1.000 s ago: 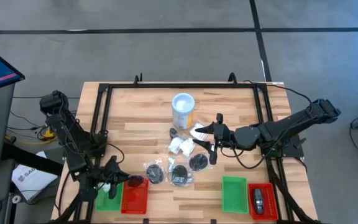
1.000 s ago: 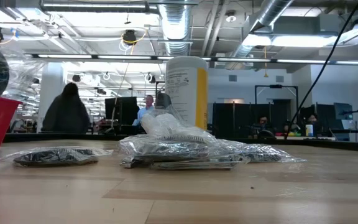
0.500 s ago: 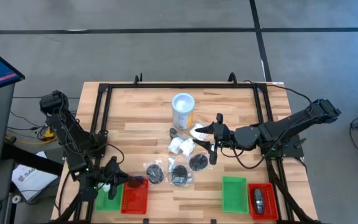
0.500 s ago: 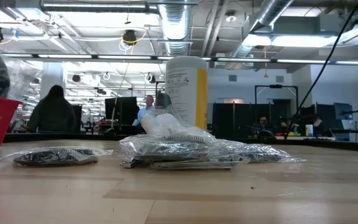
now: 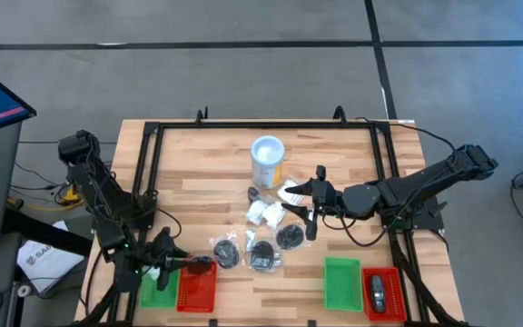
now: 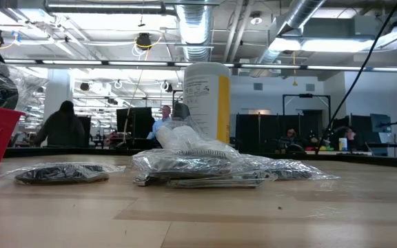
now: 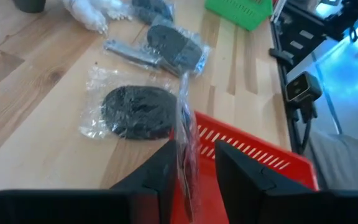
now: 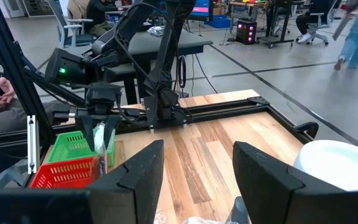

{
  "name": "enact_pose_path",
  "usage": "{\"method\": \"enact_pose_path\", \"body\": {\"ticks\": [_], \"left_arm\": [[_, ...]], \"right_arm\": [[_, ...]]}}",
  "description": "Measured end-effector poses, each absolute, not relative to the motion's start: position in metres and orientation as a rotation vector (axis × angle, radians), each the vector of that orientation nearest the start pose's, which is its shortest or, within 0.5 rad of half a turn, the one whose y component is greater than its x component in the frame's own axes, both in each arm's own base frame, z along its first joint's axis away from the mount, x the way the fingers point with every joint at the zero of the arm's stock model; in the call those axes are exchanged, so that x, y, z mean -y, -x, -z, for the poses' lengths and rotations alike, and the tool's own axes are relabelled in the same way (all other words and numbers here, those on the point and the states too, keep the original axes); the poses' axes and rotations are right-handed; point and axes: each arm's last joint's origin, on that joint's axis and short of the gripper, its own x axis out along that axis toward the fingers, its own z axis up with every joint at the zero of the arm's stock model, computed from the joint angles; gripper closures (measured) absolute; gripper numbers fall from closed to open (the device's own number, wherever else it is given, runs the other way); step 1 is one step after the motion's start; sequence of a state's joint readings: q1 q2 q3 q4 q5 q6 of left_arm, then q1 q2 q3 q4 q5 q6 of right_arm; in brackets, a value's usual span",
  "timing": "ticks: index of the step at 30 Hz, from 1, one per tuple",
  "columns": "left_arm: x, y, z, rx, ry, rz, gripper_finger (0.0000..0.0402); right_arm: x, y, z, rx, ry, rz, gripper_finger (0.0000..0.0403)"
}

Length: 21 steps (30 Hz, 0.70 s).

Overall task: Pick & Place Travel size toiletries
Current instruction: Put the hairbrush into the left red bin, then put the cotton pack into the left green bin

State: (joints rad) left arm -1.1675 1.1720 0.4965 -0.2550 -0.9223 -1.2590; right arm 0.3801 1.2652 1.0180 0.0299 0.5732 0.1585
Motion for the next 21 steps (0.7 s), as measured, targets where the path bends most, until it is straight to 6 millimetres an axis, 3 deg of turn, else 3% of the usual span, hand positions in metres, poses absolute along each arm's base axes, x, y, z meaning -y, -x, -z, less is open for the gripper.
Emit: {"method": "enact_pose_path", "body": {"ticks": [11, 21], "left_arm": [[0.165, -0.097, -0.187, -0.392, 0.353, -0.096, 0.0300], [0.159, -0.104, -0.189, -0.339, 0.329, -0.164, 0.0300]], "right_arm": [[-0.090, -0.268, -0.334, -0.178, -0.058, 0.207, 0.0221], [-0.090, -0.268, -0.333, -0.181, -0.056, 0.207, 0.0221]]}}
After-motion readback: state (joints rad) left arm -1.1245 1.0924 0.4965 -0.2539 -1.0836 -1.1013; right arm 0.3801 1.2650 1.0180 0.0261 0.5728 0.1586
